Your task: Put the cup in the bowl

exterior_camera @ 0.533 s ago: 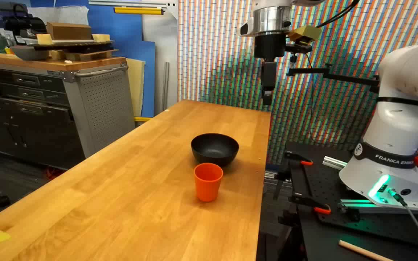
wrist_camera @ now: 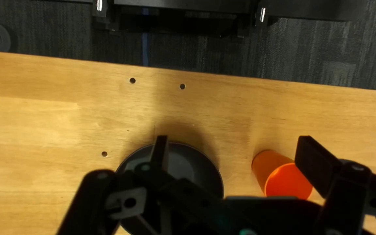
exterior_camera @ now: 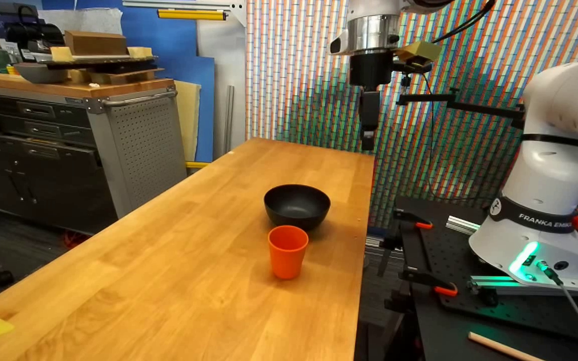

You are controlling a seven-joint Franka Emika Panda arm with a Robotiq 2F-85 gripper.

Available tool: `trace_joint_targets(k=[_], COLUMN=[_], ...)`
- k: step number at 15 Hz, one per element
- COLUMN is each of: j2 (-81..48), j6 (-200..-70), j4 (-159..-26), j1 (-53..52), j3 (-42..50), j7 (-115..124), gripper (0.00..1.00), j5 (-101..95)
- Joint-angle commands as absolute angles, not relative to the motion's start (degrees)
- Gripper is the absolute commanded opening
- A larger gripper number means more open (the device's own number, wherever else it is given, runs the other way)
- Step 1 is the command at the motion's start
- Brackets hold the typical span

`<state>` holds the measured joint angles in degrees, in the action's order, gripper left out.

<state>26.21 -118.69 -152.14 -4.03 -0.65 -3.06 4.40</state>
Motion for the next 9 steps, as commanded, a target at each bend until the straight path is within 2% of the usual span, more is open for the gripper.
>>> trace_joint_targets(k=[1,9], j2=[18.11,-3.07], j6=[-126.97,-147.63], j4=[-151.94,-146.47], j1=[-5.37,-9.85], j3=[-4.01,-12.37], j7=[0.72,14.02], gripper=[1.0,1.0], j5=[5.36,0.76])
